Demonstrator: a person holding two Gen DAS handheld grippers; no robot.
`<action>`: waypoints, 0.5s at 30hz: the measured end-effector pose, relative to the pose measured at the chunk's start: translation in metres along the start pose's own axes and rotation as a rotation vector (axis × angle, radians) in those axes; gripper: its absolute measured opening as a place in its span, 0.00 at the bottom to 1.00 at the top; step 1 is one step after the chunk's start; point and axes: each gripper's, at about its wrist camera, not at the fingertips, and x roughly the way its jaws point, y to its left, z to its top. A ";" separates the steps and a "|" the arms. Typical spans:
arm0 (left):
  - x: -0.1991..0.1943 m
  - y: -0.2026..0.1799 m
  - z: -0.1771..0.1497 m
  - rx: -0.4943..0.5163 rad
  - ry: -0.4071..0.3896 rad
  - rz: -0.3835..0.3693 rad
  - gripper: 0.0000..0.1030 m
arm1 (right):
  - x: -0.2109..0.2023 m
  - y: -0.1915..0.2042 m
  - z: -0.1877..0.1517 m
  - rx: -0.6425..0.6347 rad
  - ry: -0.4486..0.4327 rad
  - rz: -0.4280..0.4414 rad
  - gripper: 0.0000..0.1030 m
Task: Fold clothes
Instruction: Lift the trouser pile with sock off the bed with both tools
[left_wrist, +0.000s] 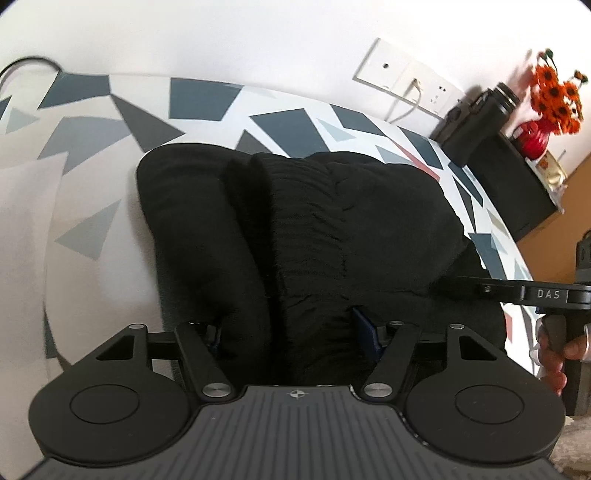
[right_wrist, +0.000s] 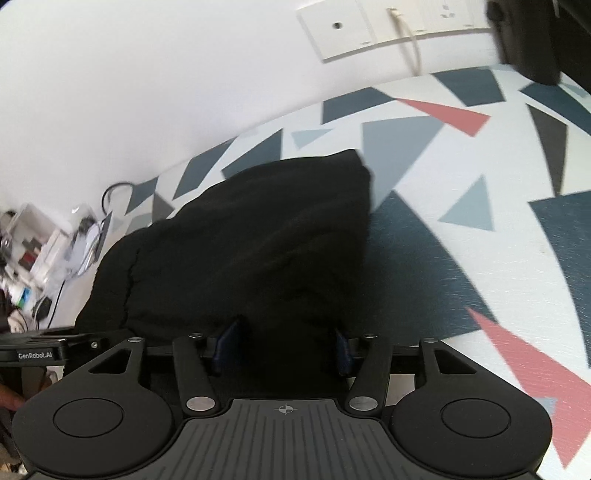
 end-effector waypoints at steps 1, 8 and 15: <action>0.000 0.003 0.001 -0.010 0.004 -0.005 0.64 | -0.001 -0.002 0.000 0.001 0.000 -0.001 0.49; 0.005 0.001 0.006 0.042 0.066 0.025 0.65 | 0.000 0.000 -0.001 -0.042 0.016 -0.025 0.34; 0.017 -0.003 0.005 0.090 0.094 0.068 0.76 | 0.008 0.011 0.000 -0.102 0.046 -0.054 0.32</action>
